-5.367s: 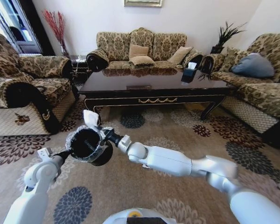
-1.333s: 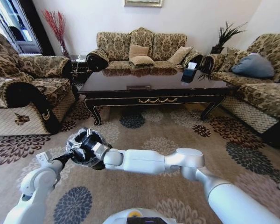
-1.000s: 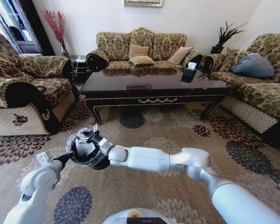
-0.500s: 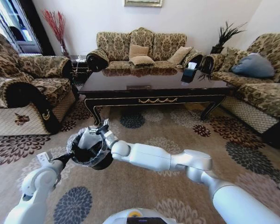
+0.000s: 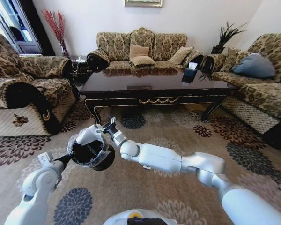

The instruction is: Move to the front of the table and pick up the trash from the floor, then place it into the trash bin.

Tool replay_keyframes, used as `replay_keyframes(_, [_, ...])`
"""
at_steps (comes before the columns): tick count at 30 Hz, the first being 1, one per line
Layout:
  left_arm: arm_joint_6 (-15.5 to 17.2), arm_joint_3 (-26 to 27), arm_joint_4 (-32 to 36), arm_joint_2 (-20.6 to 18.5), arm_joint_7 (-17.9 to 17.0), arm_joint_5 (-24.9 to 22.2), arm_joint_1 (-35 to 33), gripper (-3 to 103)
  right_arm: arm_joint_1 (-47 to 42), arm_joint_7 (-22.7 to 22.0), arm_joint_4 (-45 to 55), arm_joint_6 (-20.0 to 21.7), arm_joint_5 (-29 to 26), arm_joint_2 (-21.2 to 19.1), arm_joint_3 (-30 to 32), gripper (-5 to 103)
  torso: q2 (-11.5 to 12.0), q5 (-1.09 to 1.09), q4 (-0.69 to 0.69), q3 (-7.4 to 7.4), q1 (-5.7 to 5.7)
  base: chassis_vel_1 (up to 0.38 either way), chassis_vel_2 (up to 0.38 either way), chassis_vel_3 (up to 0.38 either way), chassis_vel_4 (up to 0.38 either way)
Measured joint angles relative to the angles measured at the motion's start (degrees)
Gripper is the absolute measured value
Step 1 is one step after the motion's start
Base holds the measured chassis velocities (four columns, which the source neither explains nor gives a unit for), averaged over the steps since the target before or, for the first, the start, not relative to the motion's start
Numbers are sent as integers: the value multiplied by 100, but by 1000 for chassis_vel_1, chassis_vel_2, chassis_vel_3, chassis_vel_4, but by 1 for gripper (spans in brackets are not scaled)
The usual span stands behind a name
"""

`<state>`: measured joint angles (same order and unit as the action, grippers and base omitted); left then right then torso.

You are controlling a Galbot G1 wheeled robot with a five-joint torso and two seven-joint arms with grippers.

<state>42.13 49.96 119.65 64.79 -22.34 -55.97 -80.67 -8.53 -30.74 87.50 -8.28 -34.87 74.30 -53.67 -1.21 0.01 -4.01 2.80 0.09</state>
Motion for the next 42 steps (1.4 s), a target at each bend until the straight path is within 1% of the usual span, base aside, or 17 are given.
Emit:
replay_keyframes(5, [0, 23, 2, -12, 0, -2, -12, 2, -88, -16, 300, -63, 111, -117, -256, 100, 0, 0, 1, 0, 0, 0, 0, 0, 0])
replay_keyframes(12, [0, 51, 3, -10, -1, -7, -27, 2, -128, -197, 716, -8, 165, -350, -575, 100, 0, -1, 0, 0, 0, 0, 0, 0, 0])
replay_keyframes(15, [0, 55, 23, 7, -1, -7, -38, 2, -150, -221, 725, 14, 205, -389, -608, 100, 0, -1, 0, 0, 0, 0, 0, 0, 0])
replay_keyframes(19, [0, 67, 59, 32, -2, -4, -58, 2, -252, -253, 710, 46, 312, -608, -628, 100, 0, -1, 0, 0, 0, 0, 0, 0, 0])
replay_keyframes(20, [0, 67, 59, 32, -2, -4, -58, 2, -252, -253, 710, 46, 312, -608, -628, 100, 0, -1, 0, 0, 0, 0, 0, 0, 0])
replay_keyframes(24, [0, 74, 67, 27, -5, -3, -69, 2, -401, -254, 732, 46, 432, -972, -517, 100, 0, 0, -1, 0, 0, 0, 0, 0, 0])
replay_keyframes(25, [0, 74, 67, 27, -5, -3, -69, 2, -401, -254, 732, 46, 432, -972, -517, 100, 0, 0, -1, 0, 0, 0, 0, 0, 0])
replay_keyframes(29, [0, 74, 78, 22, -7, -3, -64, 2, -557, -254, 871, 47, 502, -1342, -344, 100, 0, 0, -1, 0, 0, 0, 0, 0, 0])
replay_keyframes(30, [0, 74, 78, 22, -7, -3, -64, 2, -557, -254, 871, 47, 502, -1342, -344, 100, 0, 0, -1, 0, 0, 0, 0, 0, 0])
replay_keyframes(36, [0, 42, 80, 43, -12, 21, -59, 2, -766, -232, 1062, 8, 599, -1675, -121, 100, 0, 0, 0, 0, 0, 0, 0, 0, 0])
replay_keyframes(42, [0, 118, 86, 16, -12, -16, -54, 2, -1112, -225, 1038, 47, 598, -1773, 213, 100, 0, -1, 1, 0, 0, 0, 0, 0, 0])
